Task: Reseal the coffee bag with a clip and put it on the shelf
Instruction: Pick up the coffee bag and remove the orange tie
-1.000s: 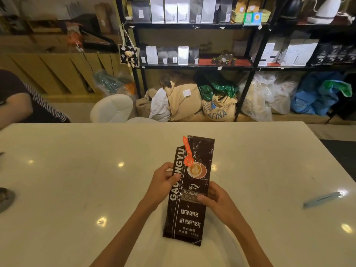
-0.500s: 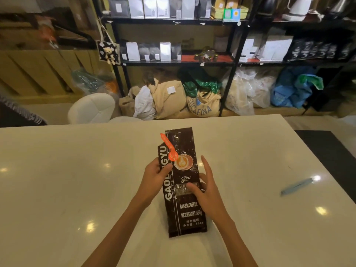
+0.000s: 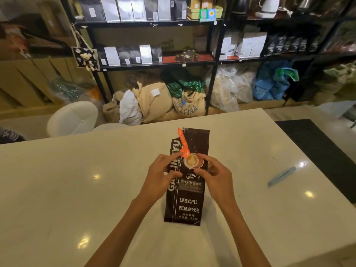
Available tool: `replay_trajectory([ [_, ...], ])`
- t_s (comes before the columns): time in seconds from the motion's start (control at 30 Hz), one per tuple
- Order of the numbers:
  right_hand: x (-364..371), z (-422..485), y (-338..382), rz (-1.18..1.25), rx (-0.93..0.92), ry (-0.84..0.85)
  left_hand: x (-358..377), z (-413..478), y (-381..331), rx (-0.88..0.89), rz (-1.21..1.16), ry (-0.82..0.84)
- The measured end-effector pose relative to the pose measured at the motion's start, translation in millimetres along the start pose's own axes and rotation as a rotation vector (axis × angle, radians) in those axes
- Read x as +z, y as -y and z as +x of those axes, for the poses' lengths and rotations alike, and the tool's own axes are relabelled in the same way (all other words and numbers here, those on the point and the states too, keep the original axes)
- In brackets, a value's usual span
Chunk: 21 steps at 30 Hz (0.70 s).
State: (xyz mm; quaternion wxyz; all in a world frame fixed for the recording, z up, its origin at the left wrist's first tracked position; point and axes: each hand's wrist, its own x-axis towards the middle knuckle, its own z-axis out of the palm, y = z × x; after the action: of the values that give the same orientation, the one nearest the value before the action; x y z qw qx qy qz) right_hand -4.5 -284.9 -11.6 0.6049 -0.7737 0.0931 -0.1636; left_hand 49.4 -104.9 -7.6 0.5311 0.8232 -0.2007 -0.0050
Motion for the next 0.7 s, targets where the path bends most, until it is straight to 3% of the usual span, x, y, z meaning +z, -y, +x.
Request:
replay_trajectory([
  [0.17,-4,0,4,-0.258,-0.226,0.112,-6,1,-3,0.203,0.192,-0.124],
  [0.3,-2,-13,2,-0.416,-0.523,0.033,-13,-23,-10,0.430,0.246,-0.171],
  [0.47,12,-22,-12,-0.384,-0.425,0.060,-1,-40,0,0.281,0.158,-0.148],
  [0.7,6,-17,-23,-0.377,-0.365,0.112,-4,-27,7,0.215,0.157,-0.163],
])
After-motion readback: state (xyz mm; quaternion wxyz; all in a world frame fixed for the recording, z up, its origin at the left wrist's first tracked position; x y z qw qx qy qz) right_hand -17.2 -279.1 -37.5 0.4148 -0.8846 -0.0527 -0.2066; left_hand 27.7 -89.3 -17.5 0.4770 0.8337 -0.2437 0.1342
